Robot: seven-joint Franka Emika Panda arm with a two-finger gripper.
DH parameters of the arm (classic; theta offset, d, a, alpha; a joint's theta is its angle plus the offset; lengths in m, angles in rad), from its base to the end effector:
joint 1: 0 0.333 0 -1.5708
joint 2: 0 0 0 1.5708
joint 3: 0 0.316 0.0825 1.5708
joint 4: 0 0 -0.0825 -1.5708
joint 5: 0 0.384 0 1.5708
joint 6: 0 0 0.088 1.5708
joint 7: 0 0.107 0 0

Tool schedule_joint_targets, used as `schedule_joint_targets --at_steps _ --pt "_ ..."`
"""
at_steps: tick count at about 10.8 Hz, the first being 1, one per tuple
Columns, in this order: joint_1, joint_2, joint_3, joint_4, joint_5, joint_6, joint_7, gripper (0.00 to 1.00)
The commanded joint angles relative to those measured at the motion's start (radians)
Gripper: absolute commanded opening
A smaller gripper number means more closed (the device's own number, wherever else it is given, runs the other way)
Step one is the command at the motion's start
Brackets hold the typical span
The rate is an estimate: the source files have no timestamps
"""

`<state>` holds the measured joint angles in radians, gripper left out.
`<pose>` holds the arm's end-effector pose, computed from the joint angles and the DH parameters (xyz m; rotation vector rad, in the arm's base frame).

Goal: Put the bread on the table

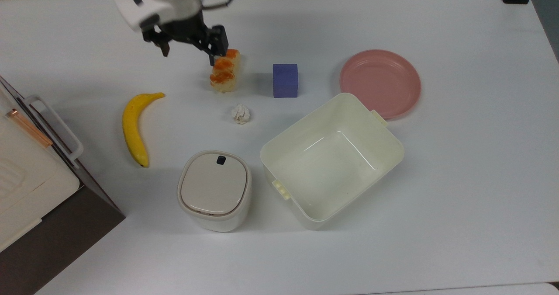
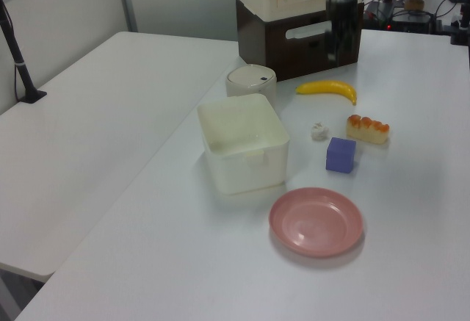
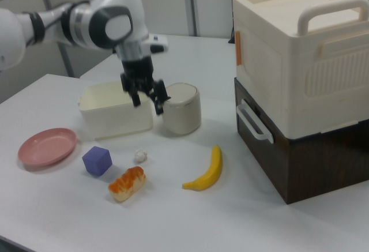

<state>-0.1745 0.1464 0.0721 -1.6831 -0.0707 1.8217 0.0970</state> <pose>0.6032 -0.0701 0.5078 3.0709 -0.2807 -0.0116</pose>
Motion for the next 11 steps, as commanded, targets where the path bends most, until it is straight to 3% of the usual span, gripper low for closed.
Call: schedule_joint_targets --at_steps 1,8,9,11 --pt "-0.005 -0.088 -0.034 0.126 0.153 -0.079 -0.005 1.00" --pt "-0.020 -0.160 -0.052 0.163 0.175 -0.208 -0.097 1.00" --pt "-0.019 -0.154 -0.051 0.163 0.205 -0.208 -0.061 1.00" --pt "-0.013 -0.154 -0.044 0.154 0.227 -0.205 0.137 1.00"
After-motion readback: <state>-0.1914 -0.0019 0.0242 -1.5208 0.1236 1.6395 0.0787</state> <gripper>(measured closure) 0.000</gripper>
